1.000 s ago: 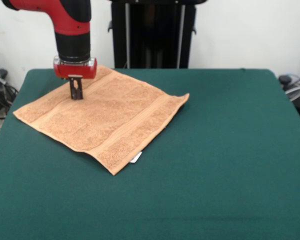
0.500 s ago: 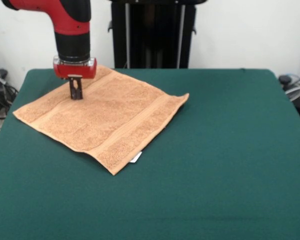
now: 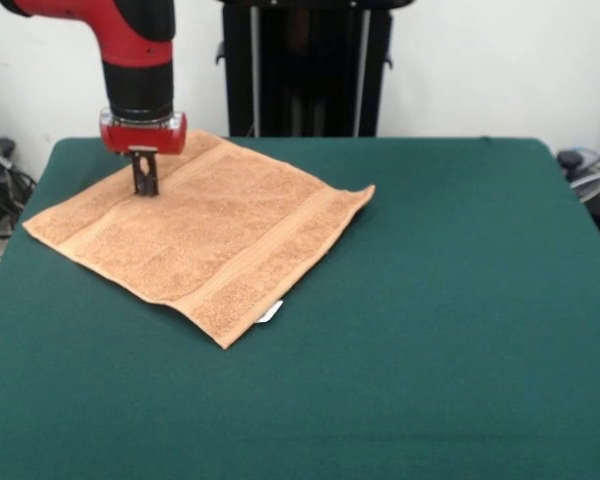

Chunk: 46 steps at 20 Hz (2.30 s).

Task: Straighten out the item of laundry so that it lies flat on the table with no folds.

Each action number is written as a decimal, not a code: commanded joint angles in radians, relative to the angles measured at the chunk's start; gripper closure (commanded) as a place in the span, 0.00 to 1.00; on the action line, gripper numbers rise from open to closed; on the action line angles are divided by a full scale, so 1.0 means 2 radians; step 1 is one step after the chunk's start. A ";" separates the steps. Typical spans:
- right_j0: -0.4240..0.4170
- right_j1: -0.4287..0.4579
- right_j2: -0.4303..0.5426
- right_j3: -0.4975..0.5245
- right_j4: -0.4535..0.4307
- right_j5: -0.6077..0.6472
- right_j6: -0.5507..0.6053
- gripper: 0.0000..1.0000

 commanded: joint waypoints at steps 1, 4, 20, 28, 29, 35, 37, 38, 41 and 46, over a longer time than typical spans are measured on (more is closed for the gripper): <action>-0.017 -0.001 0.000 -0.039 -0.041 0.075 -0.047 1.00; -0.021 -0.007 0.003 -0.037 -0.043 0.083 -0.049 1.00; -0.060 -0.011 0.043 -0.023 -0.063 0.078 -0.040 0.00; -0.066 -0.006 0.056 -0.009 -0.051 0.076 -0.018 0.00; -0.066 -0.006 0.056 -0.007 -0.051 0.076 -0.017 0.00; -0.061 -0.047 0.063 0.033 -0.036 0.071 0.001 0.00; -0.062 -0.061 0.071 0.050 -0.033 0.056 0.011 0.00; -0.061 -0.070 0.076 0.060 -0.032 0.045 0.018 0.00; -0.059 -0.081 0.080 0.072 -0.029 0.037 0.028 0.00; -0.053 -0.082 0.085 0.071 -0.031 0.039 0.029 0.00</action>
